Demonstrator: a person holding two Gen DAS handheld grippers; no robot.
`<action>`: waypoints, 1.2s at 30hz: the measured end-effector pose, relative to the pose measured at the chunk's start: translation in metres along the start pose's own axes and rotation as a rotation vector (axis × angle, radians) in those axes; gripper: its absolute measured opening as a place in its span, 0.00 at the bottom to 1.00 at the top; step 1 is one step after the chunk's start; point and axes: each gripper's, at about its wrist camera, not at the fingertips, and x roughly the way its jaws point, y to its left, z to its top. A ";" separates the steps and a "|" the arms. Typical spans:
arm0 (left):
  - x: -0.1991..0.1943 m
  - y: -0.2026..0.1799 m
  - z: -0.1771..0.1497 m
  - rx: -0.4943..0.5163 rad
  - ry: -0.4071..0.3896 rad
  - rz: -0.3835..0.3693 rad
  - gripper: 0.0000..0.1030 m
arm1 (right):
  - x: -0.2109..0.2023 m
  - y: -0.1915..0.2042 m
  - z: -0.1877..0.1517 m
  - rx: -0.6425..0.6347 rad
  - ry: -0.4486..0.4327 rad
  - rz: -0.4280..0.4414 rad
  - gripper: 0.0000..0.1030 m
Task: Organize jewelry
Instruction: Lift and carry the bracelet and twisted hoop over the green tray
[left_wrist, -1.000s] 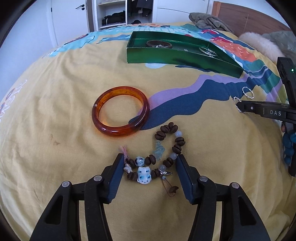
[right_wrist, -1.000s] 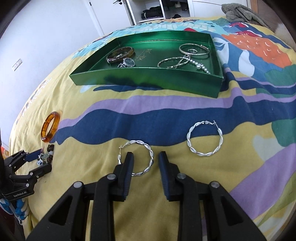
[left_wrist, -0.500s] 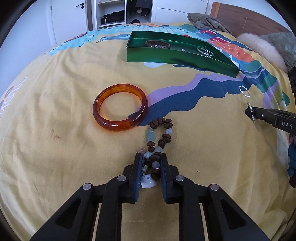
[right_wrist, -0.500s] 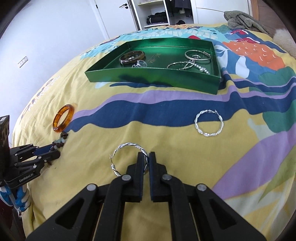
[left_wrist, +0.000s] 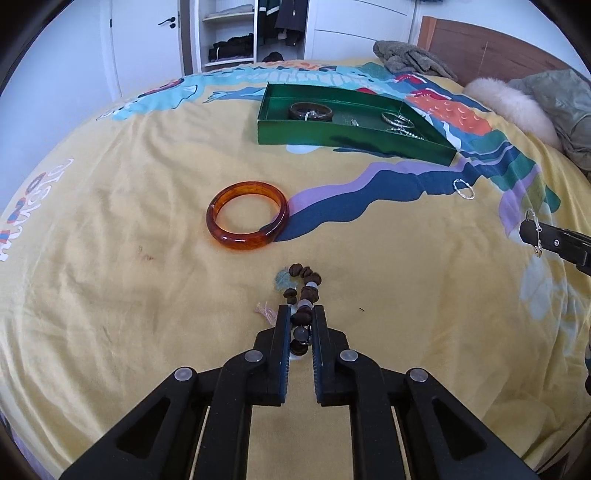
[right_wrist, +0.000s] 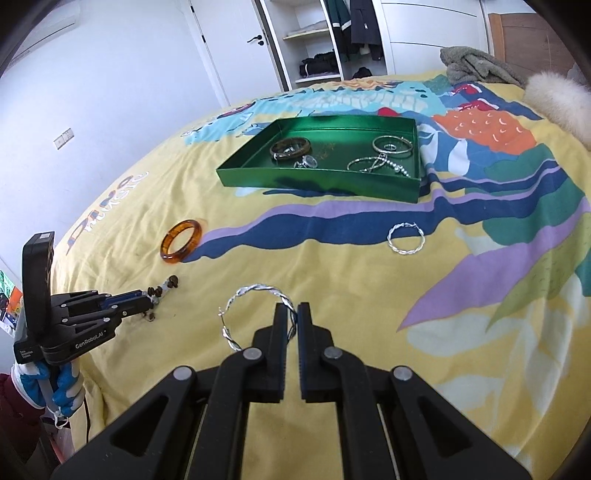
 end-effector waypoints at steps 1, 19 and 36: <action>-0.006 -0.001 0.000 0.002 -0.009 -0.002 0.10 | -0.006 0.003 -0.001 -0.004 -0.007 0.000 0.04; -0.112 -0.036 0.007 0.032 -0.202 -0.046 0.10 | -0.125 0.041 -0.009 -0.056 -0.192 -0.025 0.04; -0.169 -0.052 0.138 0.036 -0.371 -0.056 0.10 | -0.191 0.035 0.095 -0.081 -0.398 -0.098 0.04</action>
